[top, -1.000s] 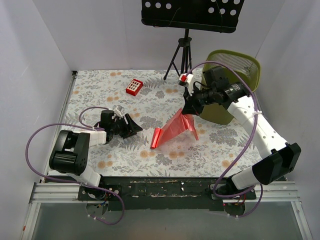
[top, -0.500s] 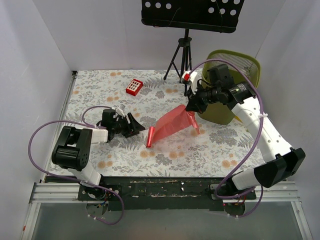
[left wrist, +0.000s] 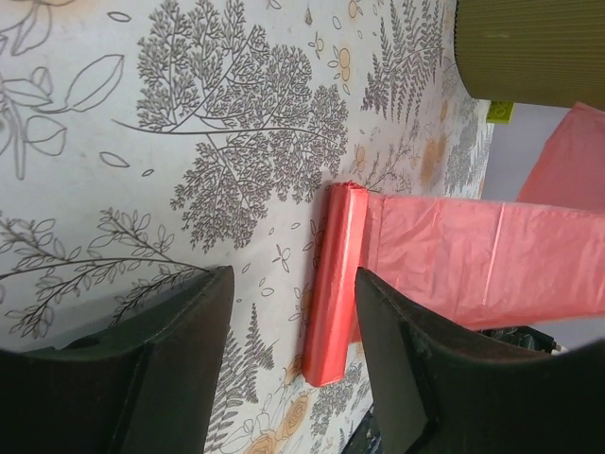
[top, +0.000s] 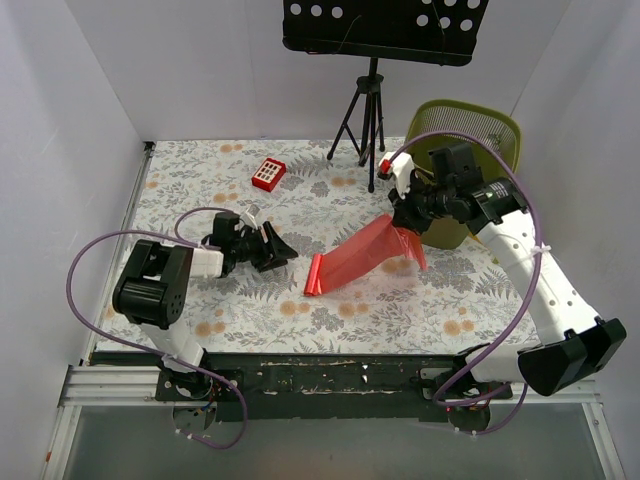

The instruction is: Put the trash bags into the trash bin

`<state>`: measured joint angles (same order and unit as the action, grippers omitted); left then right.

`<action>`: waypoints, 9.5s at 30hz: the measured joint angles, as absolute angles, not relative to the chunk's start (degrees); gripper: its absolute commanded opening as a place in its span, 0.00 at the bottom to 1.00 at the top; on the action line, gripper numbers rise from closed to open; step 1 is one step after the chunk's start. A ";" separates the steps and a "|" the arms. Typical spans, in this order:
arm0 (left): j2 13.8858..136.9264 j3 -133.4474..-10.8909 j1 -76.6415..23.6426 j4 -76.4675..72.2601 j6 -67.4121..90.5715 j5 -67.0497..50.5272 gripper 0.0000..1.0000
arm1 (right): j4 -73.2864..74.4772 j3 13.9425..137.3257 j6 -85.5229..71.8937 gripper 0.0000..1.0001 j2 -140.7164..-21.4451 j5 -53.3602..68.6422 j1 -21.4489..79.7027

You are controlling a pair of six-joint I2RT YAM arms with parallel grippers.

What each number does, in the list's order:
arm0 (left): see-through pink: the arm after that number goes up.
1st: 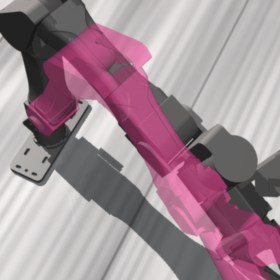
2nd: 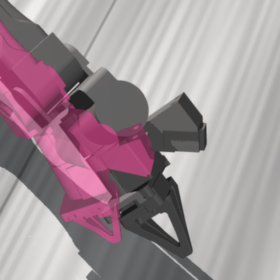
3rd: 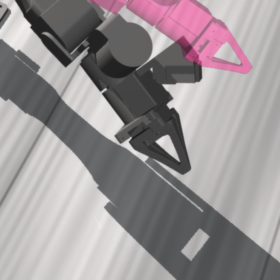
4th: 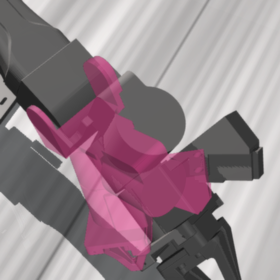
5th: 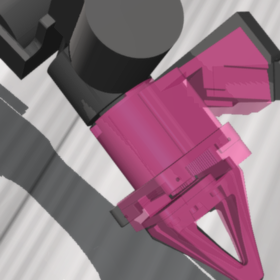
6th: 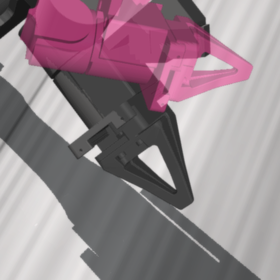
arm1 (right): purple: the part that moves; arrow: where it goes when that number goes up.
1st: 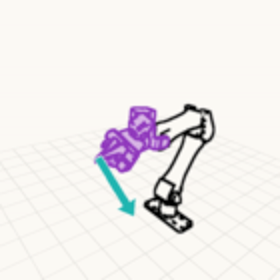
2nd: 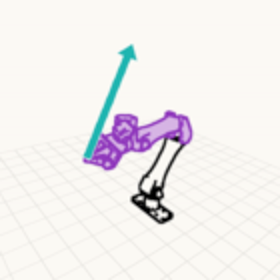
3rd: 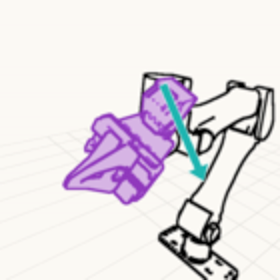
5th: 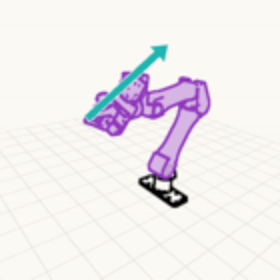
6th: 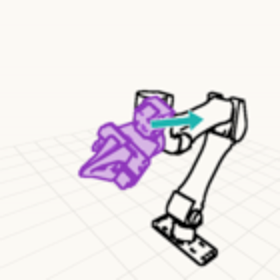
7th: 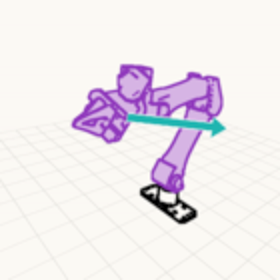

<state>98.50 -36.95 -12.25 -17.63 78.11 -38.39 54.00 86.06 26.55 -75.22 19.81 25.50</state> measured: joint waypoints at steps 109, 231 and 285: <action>72.93 -68.69 -25.30 20.14 36.84 -11.40 0.00 | 20.49 91.92 16.12 0.80 -95.55 42.76 32.80; 74.83 -48.18 -34.04 6.17 18.20 -50.98 0.00 | 53.08 86.52 39.11 0.01 -91.42 45.60 36.12; 72.23 -51.77 -25.65 11.09 2.20 -74.26 0.62 | 68.71 94.06 60.16 0.01 -90.76 30.13 47.70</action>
